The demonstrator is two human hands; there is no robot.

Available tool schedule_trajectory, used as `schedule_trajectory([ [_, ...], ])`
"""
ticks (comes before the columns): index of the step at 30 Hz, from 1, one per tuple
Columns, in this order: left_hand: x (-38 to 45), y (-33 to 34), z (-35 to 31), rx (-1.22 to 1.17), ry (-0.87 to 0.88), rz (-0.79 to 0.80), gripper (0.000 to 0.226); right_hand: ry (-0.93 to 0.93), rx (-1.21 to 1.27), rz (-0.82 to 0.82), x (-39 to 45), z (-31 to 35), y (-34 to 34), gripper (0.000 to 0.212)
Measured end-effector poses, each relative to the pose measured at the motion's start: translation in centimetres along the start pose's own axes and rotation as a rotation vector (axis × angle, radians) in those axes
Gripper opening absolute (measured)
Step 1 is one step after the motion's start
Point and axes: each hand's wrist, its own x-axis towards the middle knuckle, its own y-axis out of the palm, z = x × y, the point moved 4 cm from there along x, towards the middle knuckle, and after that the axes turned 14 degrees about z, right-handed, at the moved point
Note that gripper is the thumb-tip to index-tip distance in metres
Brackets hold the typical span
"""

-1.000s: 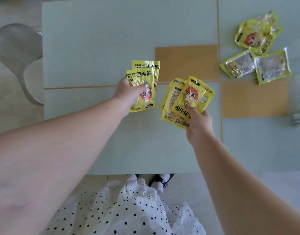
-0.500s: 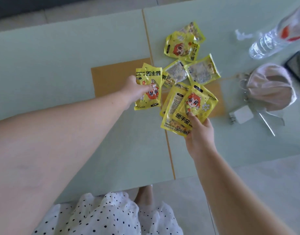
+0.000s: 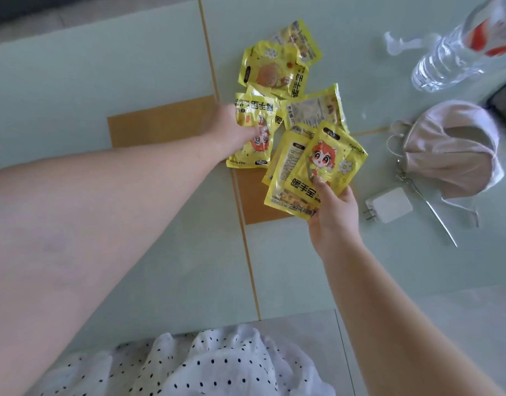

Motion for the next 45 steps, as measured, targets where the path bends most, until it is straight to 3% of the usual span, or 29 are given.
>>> schedule_trajectory([
  [6,-2.5,-0.1,1.8,-0.114,-0.077,0.005,0.039,0.012,-0.011,-0.014,-1.5,-0.2,0.5,0.014],
  [10,-5.2,0.2,5.1,-0.316,-0.132,0.037,0.062,-0.003,-0.014,-0.038,-3.5,-1.1,1.1,0.013],
  [16,-11.1,0.1,11.0,-0.513,-0.125,0.08,0.041,-0.031,0.043,-0.111,-9.2,-5.3,1.9,0.02],
  [23,-17.8,0.0,14.2,-0.464,-0.055,0.219,0.025,-0.171,0.213,-0.215,-17.8,-11.2,1.2,0.017],
  [29,-22.7,3.7,14.7,-0.301,0.002,0.391,0.036,-0.272,0.397,-0.338,-25.4,-17.8,-2.4,0.016],
  [40,-35.5,19.6,18.2,0.084,0.082,0.776,0.038,-0.352,0.748,-0.681,-41.3,-35.0,-13.5,0.016],
  [45,-44.0,28.8,23.1,0.256,0.082,0.872,0.024,-0.388,0.91,-0.796,-49.9,-44.4,-19.4,0.018],
])
